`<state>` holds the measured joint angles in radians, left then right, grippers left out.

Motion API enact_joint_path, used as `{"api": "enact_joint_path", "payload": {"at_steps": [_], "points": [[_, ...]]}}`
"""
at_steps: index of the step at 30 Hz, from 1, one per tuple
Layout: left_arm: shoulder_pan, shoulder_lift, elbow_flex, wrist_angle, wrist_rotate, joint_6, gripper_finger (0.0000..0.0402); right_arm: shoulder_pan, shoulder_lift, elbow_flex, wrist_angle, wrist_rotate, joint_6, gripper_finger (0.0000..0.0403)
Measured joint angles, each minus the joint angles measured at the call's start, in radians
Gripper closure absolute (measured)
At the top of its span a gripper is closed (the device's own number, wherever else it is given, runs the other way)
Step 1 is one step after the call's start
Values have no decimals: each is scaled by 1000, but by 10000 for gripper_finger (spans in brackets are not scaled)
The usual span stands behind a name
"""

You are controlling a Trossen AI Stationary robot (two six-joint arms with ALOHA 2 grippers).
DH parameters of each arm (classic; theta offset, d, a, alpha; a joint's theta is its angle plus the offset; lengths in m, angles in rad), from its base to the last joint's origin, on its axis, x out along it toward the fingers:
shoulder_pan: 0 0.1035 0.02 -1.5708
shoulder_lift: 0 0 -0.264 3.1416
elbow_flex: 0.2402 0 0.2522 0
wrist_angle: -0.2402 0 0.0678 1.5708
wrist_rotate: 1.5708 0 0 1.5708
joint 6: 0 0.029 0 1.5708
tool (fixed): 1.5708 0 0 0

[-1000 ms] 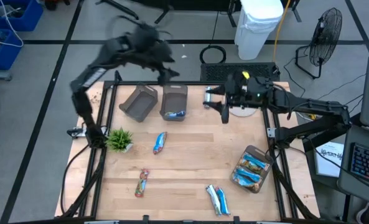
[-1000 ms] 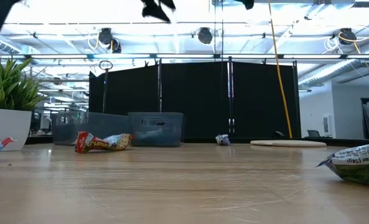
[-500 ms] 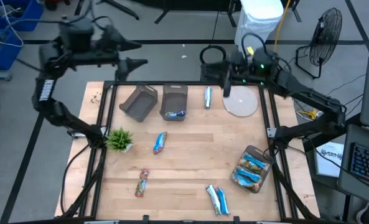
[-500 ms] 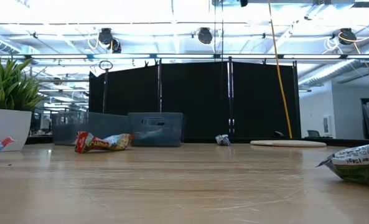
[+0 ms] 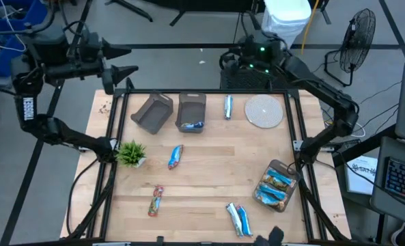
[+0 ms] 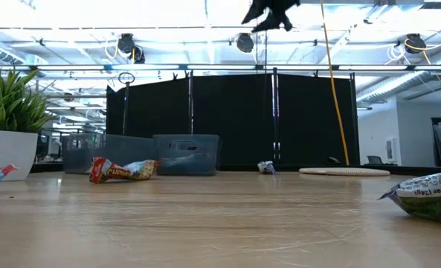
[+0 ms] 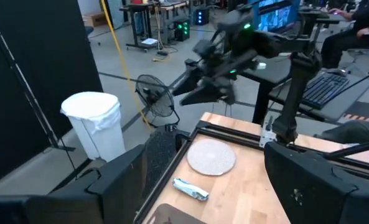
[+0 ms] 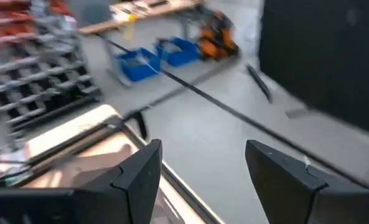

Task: Pick and place Granola Bars by type
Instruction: Put the blue granola bar into the top right black transparent bin

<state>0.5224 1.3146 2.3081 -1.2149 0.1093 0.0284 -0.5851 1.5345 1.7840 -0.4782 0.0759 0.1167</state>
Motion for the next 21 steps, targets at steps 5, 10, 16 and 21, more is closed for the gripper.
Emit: {"api": "enact_joint_path", "payload": {"at_steps": [5, 10, 16, 21], "points": [[0, -2, 0, -42, -5, -8, 87, -4, 66, 0, -53, 103, 86, 179], [0, 0, 0, -74, -5, -7, 93, 0, 127, -1, -102, 170, 148, 179], [0, 1, -9, -80, -5, -21, 88, 10, 190, -1, -191, 268, 267, 179], [0, 1, -9, -78, -5, -36, 92, 18, 244, -1, -222, 270, 341, 179]]}}
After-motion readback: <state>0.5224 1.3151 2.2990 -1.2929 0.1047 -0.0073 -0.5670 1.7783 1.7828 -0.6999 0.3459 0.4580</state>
